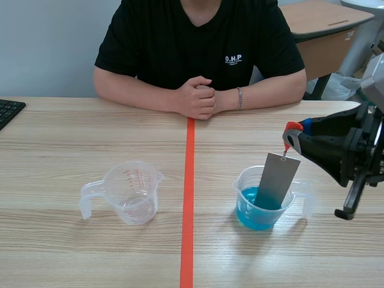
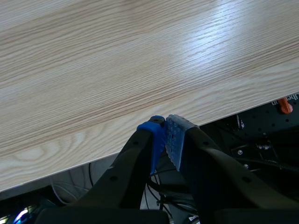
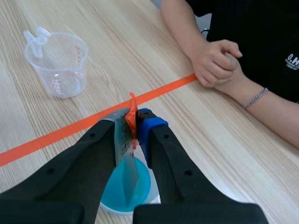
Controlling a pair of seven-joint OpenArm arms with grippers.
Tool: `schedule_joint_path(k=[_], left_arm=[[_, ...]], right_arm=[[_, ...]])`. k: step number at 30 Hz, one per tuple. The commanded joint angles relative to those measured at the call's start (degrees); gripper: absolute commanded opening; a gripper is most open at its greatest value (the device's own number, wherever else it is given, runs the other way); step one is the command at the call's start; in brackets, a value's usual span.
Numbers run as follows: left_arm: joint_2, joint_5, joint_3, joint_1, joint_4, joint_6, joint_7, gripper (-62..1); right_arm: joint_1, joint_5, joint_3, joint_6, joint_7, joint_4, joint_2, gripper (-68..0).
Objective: Do the redox reaction experiment.
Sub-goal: 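Lower the plate into the blue solution, then hold the plate still in the solution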
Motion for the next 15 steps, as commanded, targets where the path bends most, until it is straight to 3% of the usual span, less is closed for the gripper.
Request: schedule_joint_path(k=[1,5,15], left_arm=[[-0.02,-0.39,0.15,-0.15,0.7,-0.11,-0.76,-56.9],[-0.02,-0.39,0.15,-0.15,0.7,-0.11,-0.76,-56.9],[-0.02,-0.39,0.15,-0.15,0.7,-0.11,-0.79,-56.9]], right_arm=[[1.16,-0.09,-0.04,0.35,1.4,-0.13,-0.07,-66.0],[1.81,-2.51,-0.85,0.35,2.29,-1.75,-0.83,-66.0],[1.92,-2.51,-1.16,0.35,2.45,-2.1,-0.81,-66.0]])
